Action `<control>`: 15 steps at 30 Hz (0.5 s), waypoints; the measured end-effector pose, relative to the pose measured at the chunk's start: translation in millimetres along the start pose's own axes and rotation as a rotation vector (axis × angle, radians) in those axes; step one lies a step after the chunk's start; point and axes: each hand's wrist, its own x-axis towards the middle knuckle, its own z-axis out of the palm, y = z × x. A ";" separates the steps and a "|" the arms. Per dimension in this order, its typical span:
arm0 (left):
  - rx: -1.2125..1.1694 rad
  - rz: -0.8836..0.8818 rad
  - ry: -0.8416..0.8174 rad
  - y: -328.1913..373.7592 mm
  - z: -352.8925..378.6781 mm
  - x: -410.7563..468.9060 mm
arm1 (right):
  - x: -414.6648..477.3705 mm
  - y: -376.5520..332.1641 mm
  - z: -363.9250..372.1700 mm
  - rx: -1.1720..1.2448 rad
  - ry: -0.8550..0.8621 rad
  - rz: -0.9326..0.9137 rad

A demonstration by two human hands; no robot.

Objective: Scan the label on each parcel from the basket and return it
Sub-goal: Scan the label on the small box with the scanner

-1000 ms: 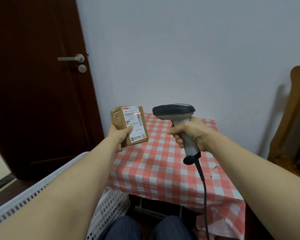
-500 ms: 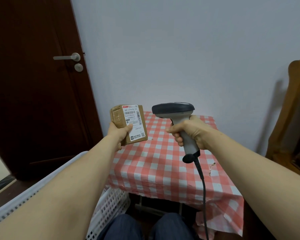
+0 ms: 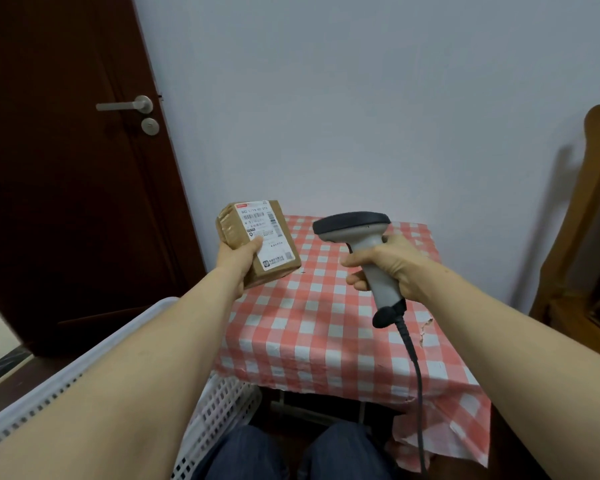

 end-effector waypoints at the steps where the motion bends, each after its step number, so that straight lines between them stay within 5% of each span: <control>1: -0.041 -0.012 0.005 -1.1 2.0 4.1 | 6.7 7.0 -3.8 0.001 0.053 0.008; 6: -0.039 -0.051 -0.023 -13.4 26.0 23.2 | 49.1 57.9 -28.6 0.001 0.310 0.122; 15: 0.056 -0.125 -0.123 -42.9 75.8 57.4 | 107.1 116.6 -49.0 -0.197 0.356 0.308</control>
